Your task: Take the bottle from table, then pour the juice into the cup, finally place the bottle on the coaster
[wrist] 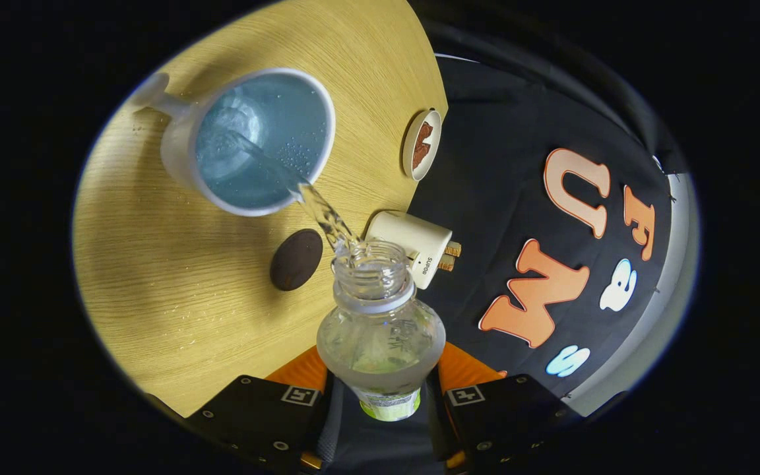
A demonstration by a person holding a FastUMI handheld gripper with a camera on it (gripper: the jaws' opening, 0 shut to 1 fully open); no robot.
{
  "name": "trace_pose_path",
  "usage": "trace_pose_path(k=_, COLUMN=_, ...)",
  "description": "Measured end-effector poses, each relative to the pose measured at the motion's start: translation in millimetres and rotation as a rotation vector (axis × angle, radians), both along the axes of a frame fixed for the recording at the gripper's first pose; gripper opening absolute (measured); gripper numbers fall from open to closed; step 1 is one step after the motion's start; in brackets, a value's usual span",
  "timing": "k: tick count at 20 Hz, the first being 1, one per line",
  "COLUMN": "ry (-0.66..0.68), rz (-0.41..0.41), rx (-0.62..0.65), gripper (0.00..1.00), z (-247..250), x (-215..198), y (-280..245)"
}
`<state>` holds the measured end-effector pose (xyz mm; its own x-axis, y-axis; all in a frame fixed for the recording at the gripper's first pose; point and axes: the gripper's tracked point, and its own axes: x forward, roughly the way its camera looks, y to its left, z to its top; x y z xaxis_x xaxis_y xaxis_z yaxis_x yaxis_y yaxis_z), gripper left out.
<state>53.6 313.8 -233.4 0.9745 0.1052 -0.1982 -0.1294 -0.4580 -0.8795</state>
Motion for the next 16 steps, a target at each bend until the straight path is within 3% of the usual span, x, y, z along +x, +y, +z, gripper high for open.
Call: trace_pose_path(k=16, ry=-0.029, rz=0.03, rx=-0.096, gripper=0.55, z=11, x=-2, y=11)
